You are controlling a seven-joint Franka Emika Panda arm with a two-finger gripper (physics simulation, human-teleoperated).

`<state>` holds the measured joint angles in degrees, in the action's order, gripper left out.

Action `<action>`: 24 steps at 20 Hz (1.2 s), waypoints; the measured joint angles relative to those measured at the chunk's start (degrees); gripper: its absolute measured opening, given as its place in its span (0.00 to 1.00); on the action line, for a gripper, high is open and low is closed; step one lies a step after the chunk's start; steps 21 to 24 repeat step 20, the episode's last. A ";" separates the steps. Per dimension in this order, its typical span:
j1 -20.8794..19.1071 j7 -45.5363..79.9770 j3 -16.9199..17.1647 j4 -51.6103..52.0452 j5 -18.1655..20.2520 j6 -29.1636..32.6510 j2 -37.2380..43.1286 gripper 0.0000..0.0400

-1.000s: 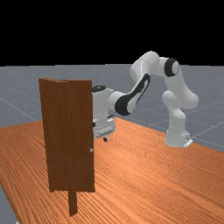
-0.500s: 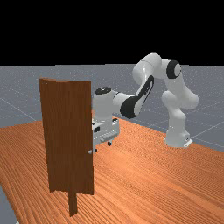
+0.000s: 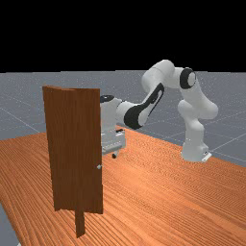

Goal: Close the door

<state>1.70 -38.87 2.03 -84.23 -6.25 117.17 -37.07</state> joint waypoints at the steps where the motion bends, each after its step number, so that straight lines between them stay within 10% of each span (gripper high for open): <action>1: -0.14 -0.92 -0.12 0.00 -0.29 1.79 -0.22 1.00; 6: -0.42 -3.34 -0.41 16.87 -0.10 -6.45 -9.82 1.00; 24: 3.43 -0.25 -0.97 28.07 -0.51 -11.99 -16.35 1.00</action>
